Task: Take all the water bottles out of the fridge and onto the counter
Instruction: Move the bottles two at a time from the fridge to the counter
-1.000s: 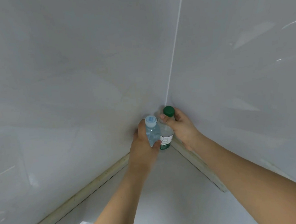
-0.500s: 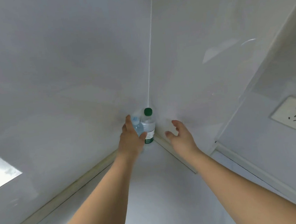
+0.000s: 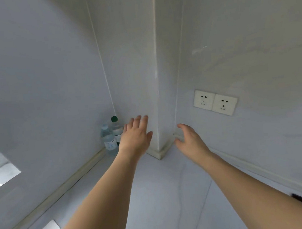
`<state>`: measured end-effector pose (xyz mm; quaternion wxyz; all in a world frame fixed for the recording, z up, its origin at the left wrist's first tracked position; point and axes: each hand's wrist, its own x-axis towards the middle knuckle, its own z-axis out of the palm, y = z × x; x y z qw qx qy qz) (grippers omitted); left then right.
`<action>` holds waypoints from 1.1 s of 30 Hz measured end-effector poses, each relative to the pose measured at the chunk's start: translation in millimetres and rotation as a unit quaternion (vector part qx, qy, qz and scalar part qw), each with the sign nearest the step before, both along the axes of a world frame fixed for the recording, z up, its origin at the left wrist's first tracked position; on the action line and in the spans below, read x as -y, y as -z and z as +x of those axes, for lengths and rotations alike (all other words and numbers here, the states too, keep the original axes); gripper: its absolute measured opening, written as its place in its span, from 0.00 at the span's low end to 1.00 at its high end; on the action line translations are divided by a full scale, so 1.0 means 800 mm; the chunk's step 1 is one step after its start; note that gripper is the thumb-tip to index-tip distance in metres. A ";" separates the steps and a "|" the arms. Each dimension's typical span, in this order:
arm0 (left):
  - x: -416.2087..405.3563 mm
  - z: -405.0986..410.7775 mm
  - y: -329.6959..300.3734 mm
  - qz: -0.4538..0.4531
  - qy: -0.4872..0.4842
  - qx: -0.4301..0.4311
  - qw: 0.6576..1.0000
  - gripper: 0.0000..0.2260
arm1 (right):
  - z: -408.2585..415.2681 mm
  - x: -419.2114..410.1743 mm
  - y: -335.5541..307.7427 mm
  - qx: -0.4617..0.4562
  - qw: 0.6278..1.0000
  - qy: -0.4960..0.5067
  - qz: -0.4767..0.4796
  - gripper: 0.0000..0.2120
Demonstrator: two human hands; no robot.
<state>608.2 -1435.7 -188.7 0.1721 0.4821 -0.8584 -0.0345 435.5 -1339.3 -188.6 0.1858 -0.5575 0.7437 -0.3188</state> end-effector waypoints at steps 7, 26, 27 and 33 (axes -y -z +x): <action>-0.098 -0.110 -0.030 0.000 0.118 -0.010 0.993 0.26 | -0.095 -0.131 -0.028 -0.029 0.997 0.070 0.003 0.26; -0.265 -0.352 -0.052 0.011 0.433 -0.010 0.901 0.25 | -0.201 -0.393 -0.075 -0.078 0.927 0.363 0.048 0.26; -0.281 -0.361 -0.059 0.007 0.449 -0.015 0.893 0.25 | -0.204 -0.412 -0.078 -0.078 0.922 0.376 0.047 0.26; -0.399 -0.405 -0.099 -0.011 0.528 -0.035 0.849 0.24 | -0.212 -0.543 -0.105 -0.086 0.884 0.459 0.027 0.26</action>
